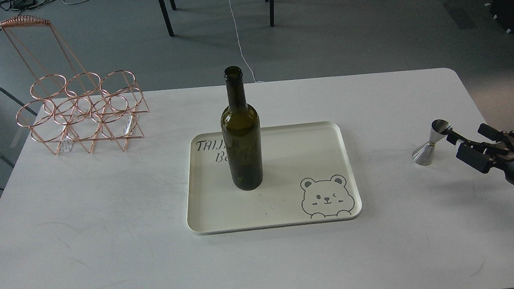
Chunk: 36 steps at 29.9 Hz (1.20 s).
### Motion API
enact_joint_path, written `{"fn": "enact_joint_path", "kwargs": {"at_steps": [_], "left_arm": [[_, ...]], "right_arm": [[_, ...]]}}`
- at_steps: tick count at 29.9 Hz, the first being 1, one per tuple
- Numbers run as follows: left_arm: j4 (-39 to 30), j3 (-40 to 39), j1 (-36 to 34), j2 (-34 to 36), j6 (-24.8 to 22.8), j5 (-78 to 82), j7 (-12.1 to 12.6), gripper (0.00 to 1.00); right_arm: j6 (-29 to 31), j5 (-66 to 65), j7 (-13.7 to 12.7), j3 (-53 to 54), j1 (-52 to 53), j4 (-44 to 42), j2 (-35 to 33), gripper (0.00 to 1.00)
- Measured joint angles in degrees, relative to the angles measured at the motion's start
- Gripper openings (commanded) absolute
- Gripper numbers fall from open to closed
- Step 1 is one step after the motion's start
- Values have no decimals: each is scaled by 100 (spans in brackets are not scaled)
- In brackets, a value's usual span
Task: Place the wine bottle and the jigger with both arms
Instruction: 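Set the jigger down on the table and withdraw the right gripper, then reach the left gripper toward the neck of the green wine bottle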
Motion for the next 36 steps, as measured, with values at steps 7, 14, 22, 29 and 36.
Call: {"fn": "enact_joint_path", "kwargs": {"at_steps": [7,14,22,29,36], "left_arm": [[-1218,141,74,811,0,859,-13,99],[-2887,118,28,1750,-1,2354,-29,99],[-5187,-422,-32,2181,168,5013,-70,98],[-6096,-415,-251,1594,667,8779,-35,98],[-6159,-382,-250,681,652,11571,-54,97]], "right_arm": [[0,1179,0,-33,798,-30,-206,97],[491,2475,0,-8,1654,-614,185,97],[1841,4315,0,253,2425,-1052,829,97],[3182,5481,-1,1364,2477,-2123,1605,97],[4110,6701,-1,1721,2462,-2715,1745,97]]}}
